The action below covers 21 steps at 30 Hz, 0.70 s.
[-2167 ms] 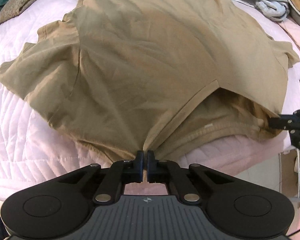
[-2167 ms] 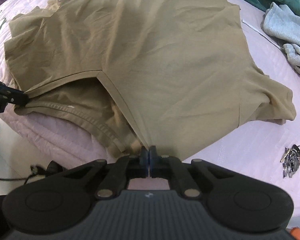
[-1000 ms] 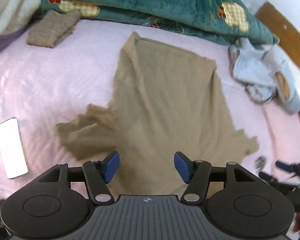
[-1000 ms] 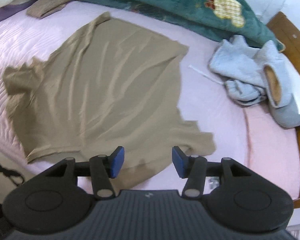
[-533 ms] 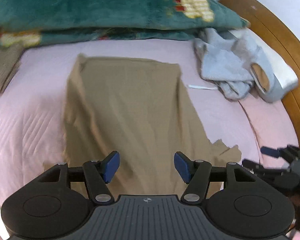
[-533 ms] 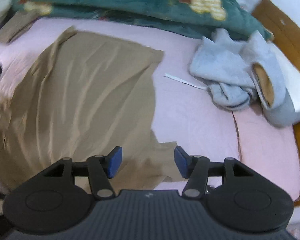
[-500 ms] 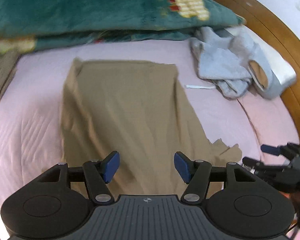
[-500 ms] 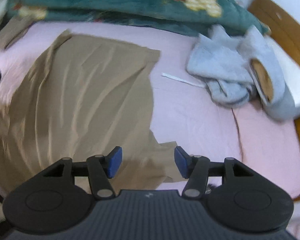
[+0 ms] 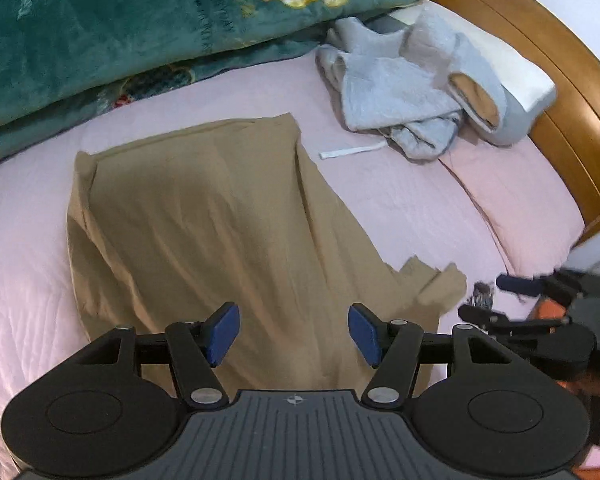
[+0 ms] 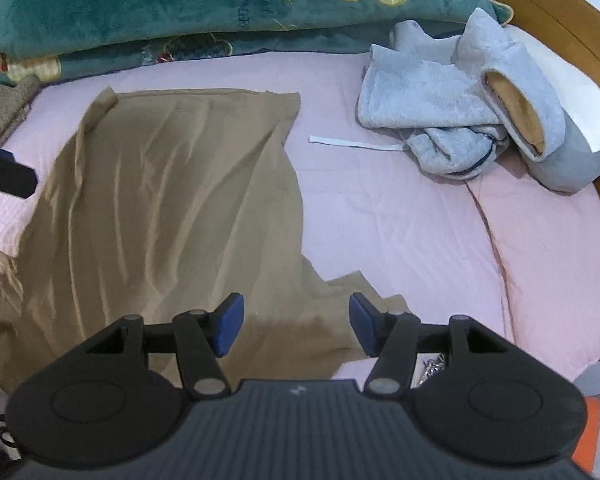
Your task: Fold clothes
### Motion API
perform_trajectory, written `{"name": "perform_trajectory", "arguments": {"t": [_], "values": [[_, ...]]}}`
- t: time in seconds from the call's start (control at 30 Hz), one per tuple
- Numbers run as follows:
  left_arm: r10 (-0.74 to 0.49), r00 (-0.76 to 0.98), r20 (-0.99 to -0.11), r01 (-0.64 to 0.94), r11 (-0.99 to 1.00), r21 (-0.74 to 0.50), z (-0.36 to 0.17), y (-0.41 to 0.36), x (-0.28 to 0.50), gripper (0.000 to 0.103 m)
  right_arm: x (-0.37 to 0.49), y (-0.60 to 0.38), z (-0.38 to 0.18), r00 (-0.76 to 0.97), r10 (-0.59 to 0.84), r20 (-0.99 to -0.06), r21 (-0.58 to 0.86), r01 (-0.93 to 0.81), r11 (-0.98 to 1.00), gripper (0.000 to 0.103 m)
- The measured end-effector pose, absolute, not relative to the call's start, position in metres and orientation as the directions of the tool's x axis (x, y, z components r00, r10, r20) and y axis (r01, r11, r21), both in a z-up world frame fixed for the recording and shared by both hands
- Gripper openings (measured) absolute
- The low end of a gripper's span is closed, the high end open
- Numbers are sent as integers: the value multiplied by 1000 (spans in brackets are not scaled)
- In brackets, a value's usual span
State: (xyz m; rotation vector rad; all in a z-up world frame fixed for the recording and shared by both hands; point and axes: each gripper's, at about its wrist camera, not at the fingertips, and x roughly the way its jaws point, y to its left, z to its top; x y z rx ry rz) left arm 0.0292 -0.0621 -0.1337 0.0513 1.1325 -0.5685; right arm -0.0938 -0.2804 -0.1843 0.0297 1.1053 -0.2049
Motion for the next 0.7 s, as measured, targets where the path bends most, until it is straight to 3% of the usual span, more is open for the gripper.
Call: {"name": "perform_trajectory", "arguments": {"t": [0.23, 0.7], "values": [[-388, 300, -872, 400, 881, -255, -131, -39, 17, 62, -89, -265, -178, 434, -158, -887, -101, 152, 983, 58], [-387, 265, -883, 255, 911, -323, -160, 72, -93, 62, -132, -215, -179, 345, -237, -908, -231, 59, 971, 59]]}}
